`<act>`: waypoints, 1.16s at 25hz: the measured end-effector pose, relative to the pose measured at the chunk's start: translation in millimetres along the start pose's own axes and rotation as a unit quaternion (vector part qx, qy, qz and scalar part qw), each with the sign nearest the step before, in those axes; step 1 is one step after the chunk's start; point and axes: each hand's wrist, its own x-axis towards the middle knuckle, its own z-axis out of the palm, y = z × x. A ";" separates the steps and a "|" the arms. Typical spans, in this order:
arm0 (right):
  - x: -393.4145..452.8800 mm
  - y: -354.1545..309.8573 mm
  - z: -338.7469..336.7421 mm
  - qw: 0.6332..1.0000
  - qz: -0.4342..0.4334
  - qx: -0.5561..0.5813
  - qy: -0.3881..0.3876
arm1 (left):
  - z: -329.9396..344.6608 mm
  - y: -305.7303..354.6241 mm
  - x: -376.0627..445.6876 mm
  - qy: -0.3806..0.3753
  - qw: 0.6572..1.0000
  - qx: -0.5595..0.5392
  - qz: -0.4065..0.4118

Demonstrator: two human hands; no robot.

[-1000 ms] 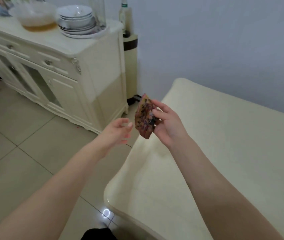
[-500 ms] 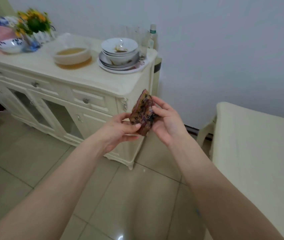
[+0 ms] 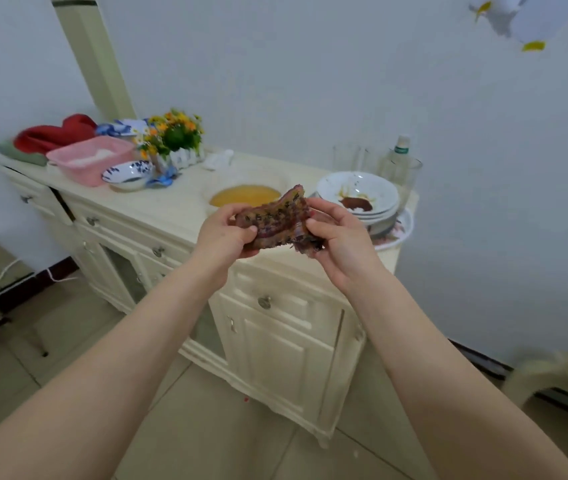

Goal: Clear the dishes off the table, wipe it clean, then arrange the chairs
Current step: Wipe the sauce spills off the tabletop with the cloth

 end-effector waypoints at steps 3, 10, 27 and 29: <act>66.8 4.5 32.3 0.997 -0.024 -0.072 -0.005 | -23.6 11.5 63.5 0.046 0.998 0.032 0.039; 206.1 38.5 70.7 0.851 -0.115 -0.512 -0.006 | -56.1 3.3 215.2 0.014 0.950 0.287 0.120; 277.9 84.0 97.1 0.524 0.158 -0.822 -0.156 | -61.5 -19.0 331.1 -0.322 0.657 0.636 0.247; 273.5 85.6 98.1 0.514 0.125 -0.842 -0.108 | -58.8 -16.8 330.8 -0.360 0.702 0.576 0.216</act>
